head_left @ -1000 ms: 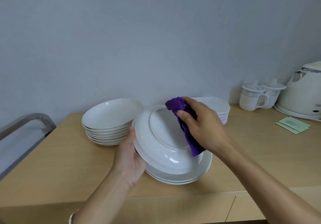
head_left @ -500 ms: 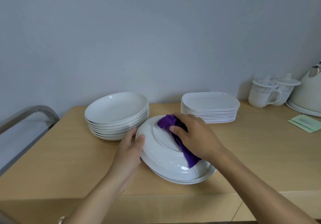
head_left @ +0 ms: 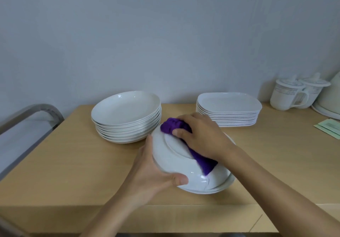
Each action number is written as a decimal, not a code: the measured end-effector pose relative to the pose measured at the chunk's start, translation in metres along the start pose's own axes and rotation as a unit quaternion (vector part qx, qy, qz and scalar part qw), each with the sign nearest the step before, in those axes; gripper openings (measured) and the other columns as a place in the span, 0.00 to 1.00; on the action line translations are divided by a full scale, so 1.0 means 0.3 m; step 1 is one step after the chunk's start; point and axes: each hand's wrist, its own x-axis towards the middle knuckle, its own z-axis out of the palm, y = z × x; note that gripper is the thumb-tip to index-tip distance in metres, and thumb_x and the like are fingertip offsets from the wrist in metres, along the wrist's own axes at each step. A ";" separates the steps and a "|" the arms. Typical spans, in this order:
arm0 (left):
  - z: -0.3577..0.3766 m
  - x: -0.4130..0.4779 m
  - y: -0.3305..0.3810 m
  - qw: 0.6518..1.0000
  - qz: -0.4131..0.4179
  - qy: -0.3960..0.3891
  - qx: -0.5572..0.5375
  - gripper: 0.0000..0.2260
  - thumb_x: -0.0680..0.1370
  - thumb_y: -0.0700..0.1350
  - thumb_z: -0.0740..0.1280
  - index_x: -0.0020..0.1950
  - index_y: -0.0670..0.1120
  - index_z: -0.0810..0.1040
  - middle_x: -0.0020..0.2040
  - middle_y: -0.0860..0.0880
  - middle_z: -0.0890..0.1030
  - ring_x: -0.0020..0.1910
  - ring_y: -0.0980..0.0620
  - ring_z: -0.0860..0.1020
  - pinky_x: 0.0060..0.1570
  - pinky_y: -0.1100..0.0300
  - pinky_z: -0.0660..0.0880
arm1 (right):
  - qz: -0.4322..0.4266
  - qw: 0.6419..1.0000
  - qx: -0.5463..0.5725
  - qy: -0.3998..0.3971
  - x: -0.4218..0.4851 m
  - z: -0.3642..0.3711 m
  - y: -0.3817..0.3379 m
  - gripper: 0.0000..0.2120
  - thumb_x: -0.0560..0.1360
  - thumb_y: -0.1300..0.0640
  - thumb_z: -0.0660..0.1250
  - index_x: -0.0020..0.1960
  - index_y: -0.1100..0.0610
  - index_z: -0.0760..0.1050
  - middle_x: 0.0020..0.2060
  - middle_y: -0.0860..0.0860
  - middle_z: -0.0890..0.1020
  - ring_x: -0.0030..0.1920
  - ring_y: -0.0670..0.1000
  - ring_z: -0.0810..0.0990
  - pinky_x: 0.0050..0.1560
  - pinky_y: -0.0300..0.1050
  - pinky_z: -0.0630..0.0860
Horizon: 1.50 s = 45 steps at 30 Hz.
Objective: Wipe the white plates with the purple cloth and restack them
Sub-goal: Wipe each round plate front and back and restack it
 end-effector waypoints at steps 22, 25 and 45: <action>-0.005 -0.021 0.047 0.999 -0.010 0.006 0.030 0.49 0.54 0.57 0.83 0.72 0.62 0.65 0.69 0.57 0.74 0.69 0.54 0.72 0.65 0.46 0.73 | 0.066 0.995 -0.057 0.041 0.005 0.004 0.019 0.19 0.77 0.41 0.58 0.64 0.47 0.72 0.60 0.50 0.74 0.61 0.57 0.68 0.62 0.54 0.66; -0.006 -0.020 0.047 0.999 -0.011 -0.003 0.035 0.48 0.55 0.54 0.82 0.72 0.60 0.65 0.69 0.58 0.75 0.69 0.54 0.73 0.64 0.46 0.73 | 0.056 0.996 -0.064 0.019 -0.054 -0.022 0.025 0.19 0.77 0.40 0.58 0.65 0.46 0.71 0.58 0.49 0.74 0.60 0.56 0.68 0.61 0.53 0.66; 0.018 -0.033 0.095 0.994 -0.029 0.035 0.099 0.49 0.51 0.57 0.80 0.69 0.68 0.63 0.66 0.63 0.72 0.67 0.62 0.71 0.63 0.53 0.74 | 0.078 0.990 -0.037 -0.114 0.306 -0.023 -0.012 0.17 0.74 0.42 0.63 0.49 0.57 0.76 0.46 0.53 0.80 0.43 0.54 0.77 0.40 0.44 0.71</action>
